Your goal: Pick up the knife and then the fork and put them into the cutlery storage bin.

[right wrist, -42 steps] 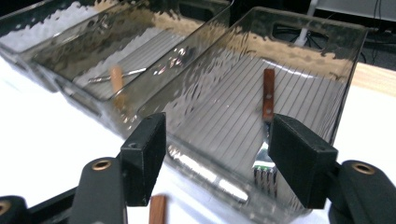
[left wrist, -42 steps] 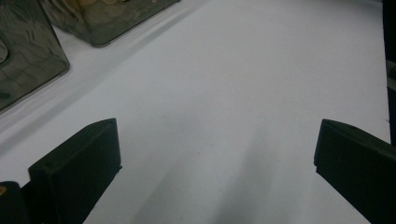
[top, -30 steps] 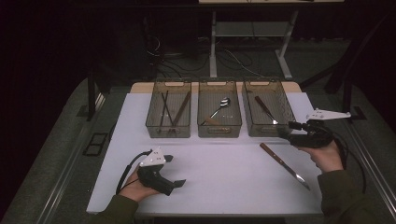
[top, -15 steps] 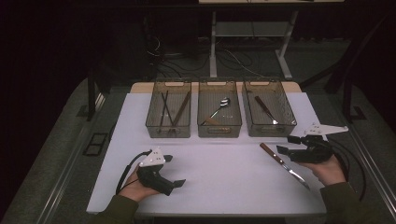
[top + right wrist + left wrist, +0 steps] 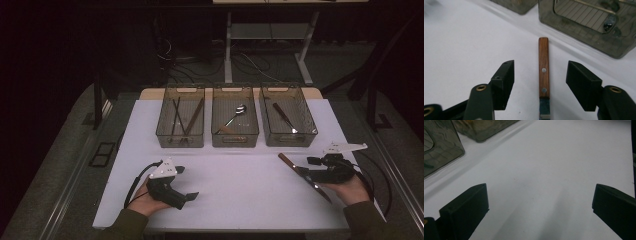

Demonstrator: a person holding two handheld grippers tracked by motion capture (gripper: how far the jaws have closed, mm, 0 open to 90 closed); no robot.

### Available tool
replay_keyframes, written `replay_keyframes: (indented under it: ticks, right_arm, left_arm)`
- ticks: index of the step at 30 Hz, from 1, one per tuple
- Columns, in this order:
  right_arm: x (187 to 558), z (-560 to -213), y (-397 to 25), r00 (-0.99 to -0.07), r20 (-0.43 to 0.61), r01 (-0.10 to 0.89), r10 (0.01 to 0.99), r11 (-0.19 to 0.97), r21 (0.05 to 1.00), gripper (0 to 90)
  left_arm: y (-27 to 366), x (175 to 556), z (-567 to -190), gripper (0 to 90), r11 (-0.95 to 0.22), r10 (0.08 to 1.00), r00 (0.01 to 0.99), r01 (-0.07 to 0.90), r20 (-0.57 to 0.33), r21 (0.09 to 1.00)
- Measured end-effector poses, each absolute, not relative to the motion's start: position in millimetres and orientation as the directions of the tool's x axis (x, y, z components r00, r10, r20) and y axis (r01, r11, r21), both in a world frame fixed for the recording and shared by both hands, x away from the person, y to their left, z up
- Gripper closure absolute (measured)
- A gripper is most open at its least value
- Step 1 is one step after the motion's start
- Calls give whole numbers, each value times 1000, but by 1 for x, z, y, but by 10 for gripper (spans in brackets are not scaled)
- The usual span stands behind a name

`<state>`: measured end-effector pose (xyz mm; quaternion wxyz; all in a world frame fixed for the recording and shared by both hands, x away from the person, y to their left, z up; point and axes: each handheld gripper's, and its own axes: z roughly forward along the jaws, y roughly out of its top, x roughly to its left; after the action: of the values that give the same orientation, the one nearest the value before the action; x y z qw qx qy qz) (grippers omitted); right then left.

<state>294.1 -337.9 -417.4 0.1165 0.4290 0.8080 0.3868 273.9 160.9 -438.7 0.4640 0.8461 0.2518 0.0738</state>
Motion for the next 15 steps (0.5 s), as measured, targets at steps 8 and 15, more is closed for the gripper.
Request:
replay_keyframes:
  ticks: [8, 15]
  right_arm:
    - [295, -424, -336, -592, 119, 630, 797, 365, 686, 532]
    - [299, -431, -337, -588, 118, 652, 801, 382, 655, 629]
  left_arm:
    - [161, 274, -439, 0, -444, 493, 864, 356, -108, 822]
    - [161, 274, -439, 0, -447, 492, 864, 356, -106, 821]
